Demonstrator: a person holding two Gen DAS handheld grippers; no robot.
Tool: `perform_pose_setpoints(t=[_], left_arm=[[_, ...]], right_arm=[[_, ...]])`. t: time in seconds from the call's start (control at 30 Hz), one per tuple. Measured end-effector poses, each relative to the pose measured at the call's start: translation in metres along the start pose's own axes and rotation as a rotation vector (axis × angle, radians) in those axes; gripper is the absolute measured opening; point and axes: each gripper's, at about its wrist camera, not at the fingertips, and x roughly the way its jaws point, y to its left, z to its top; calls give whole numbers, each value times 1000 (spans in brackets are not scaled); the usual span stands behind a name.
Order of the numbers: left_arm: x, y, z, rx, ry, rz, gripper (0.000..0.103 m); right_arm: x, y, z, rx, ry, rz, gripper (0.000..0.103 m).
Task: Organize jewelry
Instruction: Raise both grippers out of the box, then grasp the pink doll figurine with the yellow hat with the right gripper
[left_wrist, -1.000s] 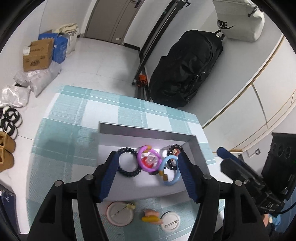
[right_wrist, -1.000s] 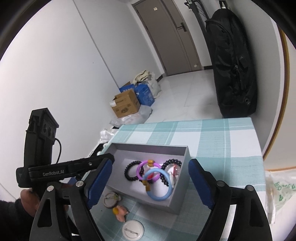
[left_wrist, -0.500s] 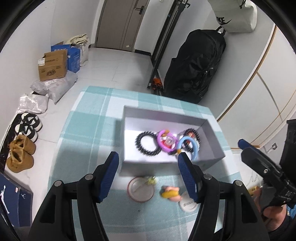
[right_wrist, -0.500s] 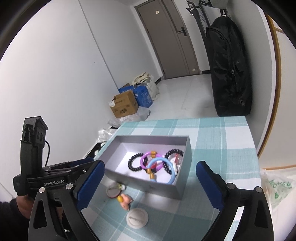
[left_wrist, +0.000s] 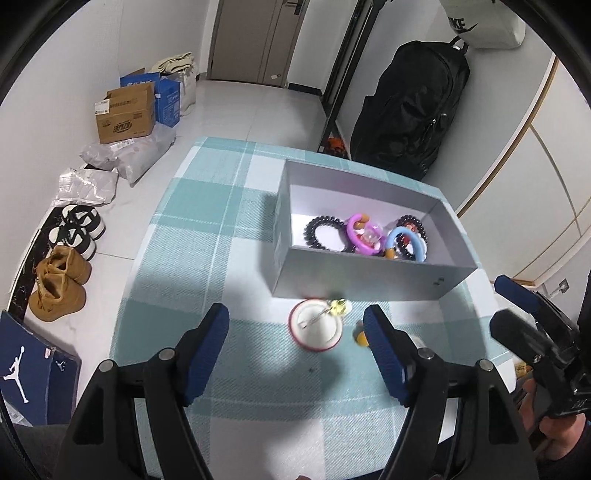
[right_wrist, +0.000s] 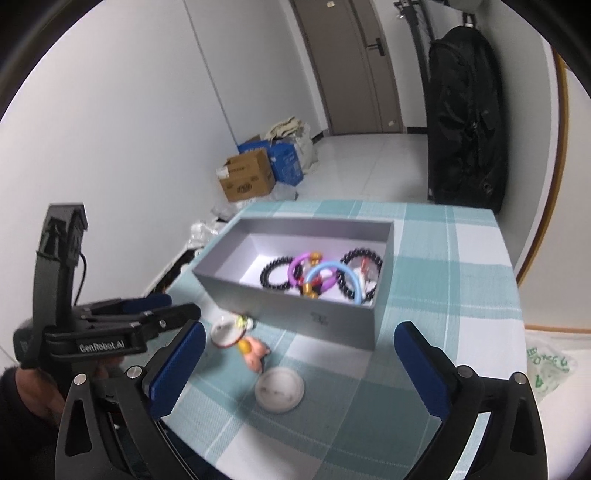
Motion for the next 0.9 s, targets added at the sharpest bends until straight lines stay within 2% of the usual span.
perform_pose_setpoints(t=[0.33,0.43,0.6,0.9], left_arm=[[-1,7,-3,-23,13,6,71],[-1,9,-3,-24,22,18,71],[1,14,-5,-36,44,27,71],[-2,21,-3,-51,53,26,71]], right_arm=[[20,17,-14,-65,93,21,102],[27,20,-15,-74,120,28,99],[43,25,-15,-87,172,49,78],[66,41,-13,-148,227,35,61]])
